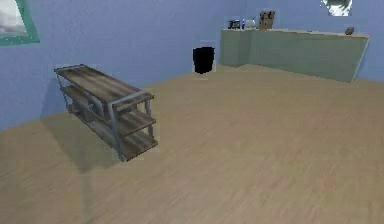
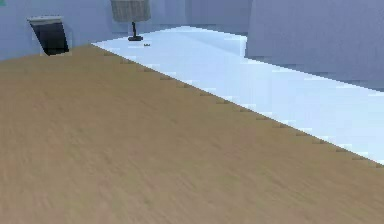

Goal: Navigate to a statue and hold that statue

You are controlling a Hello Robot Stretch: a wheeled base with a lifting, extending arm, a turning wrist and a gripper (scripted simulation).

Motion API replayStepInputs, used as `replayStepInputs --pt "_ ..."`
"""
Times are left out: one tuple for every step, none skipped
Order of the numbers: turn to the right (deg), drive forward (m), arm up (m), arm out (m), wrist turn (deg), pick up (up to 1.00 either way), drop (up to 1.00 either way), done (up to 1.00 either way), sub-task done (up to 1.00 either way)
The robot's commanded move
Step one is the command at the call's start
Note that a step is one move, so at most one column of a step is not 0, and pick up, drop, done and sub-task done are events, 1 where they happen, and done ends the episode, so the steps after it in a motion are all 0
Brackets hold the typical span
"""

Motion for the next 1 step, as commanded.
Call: replayStepInputs --pt "0.0 0.45 0.0 0.0 0.0 0.0 0.0 0.0 0.0"
